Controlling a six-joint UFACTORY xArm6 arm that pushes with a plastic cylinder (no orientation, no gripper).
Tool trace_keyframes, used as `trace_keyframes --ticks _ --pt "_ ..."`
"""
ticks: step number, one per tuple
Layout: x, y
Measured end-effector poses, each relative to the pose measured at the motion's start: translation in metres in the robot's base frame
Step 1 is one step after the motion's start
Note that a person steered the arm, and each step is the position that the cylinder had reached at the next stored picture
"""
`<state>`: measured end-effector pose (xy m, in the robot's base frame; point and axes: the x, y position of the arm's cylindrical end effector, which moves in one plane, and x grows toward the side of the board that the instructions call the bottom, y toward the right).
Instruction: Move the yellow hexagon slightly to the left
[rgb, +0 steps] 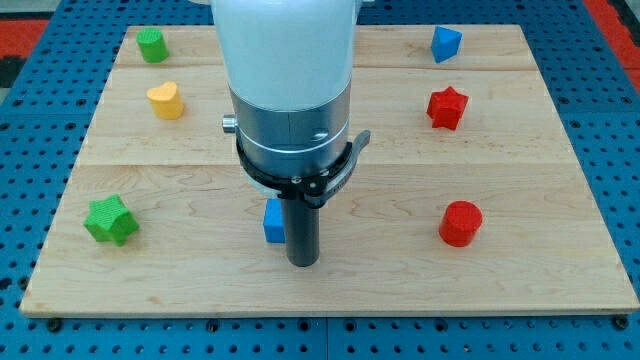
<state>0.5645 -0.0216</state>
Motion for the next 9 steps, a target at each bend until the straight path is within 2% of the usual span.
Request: trace_keyframes --ticks 3,4,7,8,9 --pt "-0.005 0.000" --pt "-0.037 0.064" --pt "-0.283 0.095" --pt "-0.334 0.117" --pt "-0.367 0.110"
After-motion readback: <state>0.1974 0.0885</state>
